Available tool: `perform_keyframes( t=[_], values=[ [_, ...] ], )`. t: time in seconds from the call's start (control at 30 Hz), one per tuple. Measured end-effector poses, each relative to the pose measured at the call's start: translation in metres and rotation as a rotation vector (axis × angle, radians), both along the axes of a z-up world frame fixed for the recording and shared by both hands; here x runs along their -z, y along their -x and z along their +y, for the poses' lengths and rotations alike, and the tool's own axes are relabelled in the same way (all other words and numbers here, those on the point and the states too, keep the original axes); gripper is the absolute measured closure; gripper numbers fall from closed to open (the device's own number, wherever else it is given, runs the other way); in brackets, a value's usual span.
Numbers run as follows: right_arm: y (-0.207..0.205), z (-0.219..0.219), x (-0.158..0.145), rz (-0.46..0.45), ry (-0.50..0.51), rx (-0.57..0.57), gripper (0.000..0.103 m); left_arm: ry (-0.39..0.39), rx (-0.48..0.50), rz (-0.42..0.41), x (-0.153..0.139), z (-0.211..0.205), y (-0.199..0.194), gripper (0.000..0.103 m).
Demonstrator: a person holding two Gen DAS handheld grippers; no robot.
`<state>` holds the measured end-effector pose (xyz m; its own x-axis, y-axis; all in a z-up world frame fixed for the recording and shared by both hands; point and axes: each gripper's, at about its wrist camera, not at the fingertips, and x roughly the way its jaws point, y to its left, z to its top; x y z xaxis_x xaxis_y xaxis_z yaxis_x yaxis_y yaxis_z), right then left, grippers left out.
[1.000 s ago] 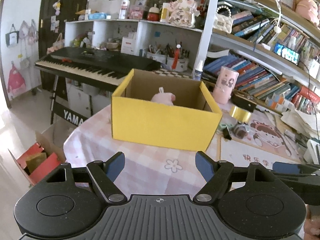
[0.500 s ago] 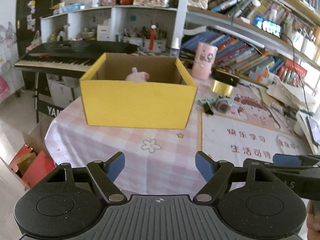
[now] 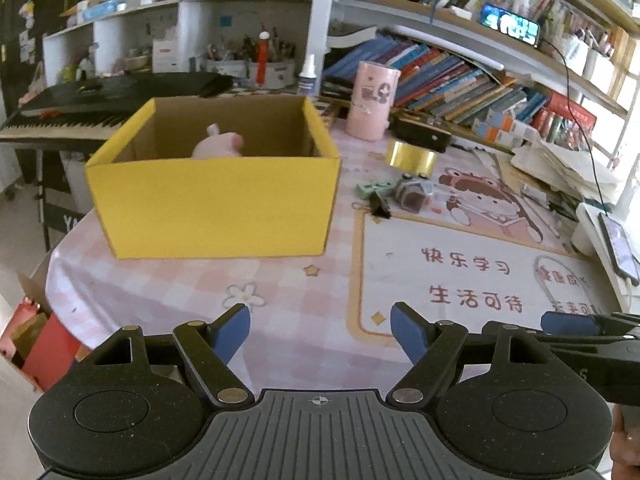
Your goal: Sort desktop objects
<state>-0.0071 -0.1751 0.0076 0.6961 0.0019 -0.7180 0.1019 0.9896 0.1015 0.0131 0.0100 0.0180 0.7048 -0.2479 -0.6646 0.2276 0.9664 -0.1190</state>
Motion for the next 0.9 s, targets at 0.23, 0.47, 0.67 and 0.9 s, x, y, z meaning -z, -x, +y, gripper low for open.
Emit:
perform_keyframes(
  t=[0.23, 0.47, 0.67, 0.9],
  values=[
    [-0.020, -0.021, 0.002, 0.014, -0.011, -0.013, 0.035, -0.001, -0.010, 0.006, 0.001, -0.018, -0.019, 0.024],
    [-0.044, -0.048, 0.002, 0.020, -0.010, -0.036, 0.035, -0.006, 0.007, 0.012, 0.004, -0.048, -0.038, 0.024],
    [-0.064, -0.074, 0.002, 0.023, -0.008, -0.050, 0.036, -0.001, 0.016, 0.013, 0.006, -0.077, -0.056, 0.025],
    [-0.086, -0.105, 0.003, 0.022, -0.005, -0.072, 0.036, -0.002, 0.012, 0.015, 0.010, -0.110, -0.074, 0.025]
  ],
)
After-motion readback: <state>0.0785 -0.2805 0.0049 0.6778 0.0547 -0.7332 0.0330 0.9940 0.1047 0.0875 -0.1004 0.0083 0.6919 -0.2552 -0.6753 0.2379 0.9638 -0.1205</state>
